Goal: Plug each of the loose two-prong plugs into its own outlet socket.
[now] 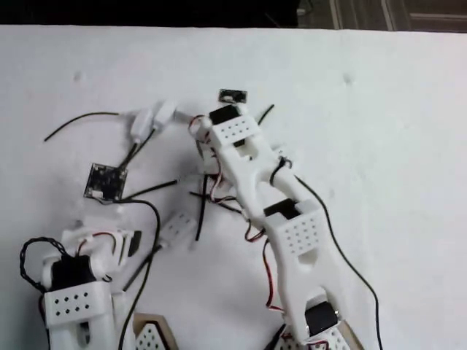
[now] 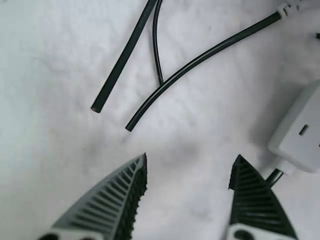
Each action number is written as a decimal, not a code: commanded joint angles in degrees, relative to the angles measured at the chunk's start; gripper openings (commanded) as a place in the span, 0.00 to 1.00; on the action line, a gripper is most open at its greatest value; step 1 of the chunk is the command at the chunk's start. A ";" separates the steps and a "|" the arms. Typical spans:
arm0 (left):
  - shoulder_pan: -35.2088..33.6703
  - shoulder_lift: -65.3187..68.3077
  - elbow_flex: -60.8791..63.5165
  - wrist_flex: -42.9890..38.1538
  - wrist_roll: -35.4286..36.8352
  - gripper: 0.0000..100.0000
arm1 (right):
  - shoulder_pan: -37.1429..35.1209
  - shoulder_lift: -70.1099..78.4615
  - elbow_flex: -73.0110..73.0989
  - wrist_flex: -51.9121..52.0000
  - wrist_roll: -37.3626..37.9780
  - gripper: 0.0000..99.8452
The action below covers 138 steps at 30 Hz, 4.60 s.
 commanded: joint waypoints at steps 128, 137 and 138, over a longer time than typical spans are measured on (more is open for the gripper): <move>14.20 -0.84 -33.76 8.00 25.93 0.27 | -21.14 -97.98 52.13 -1.89 23.74 0.02; 34.33 -0.84 -36.75 10.11 27.16 0.27 | -26.33 -105.80 65.23 -12.18 23.74 0.02; 35.74 -0.84 -36.75 10.11 27.08 0.27 | -26.42 -106.51 66.55 -13.14 23.82 0.02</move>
